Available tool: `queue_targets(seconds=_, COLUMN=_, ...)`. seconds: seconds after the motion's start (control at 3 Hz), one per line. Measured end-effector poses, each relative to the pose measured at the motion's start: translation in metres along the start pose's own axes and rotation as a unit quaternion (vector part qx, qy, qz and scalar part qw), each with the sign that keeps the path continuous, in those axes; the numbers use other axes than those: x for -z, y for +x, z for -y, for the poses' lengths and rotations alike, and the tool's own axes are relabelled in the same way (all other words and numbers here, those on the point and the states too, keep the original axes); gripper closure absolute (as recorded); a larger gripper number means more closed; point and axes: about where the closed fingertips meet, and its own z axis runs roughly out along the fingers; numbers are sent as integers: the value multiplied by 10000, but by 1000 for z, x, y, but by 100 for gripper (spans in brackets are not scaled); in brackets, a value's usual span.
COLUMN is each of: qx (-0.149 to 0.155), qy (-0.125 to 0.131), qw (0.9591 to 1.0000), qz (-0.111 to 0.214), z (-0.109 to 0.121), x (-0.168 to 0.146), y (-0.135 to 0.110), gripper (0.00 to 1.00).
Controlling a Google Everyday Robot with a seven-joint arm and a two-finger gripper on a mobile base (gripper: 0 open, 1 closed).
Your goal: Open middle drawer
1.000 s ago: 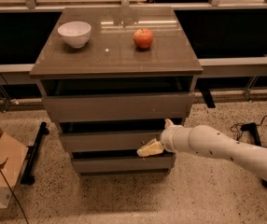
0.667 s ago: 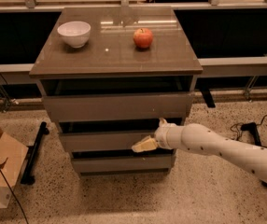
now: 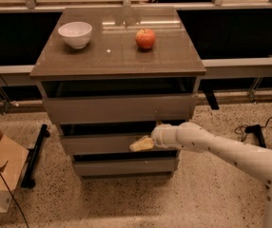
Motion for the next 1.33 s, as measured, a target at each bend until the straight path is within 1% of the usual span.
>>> queue_targets(seconds=0.33, qx=-97, qy=42, qw=9999, qz=99, z=24, x=-24, y=-8, gripper=0)
queue_targets(seconds=1.33, qx=-97, qy=42, qw=9999, qz=98, z=23, x=-25, y=-5, gripper=0)
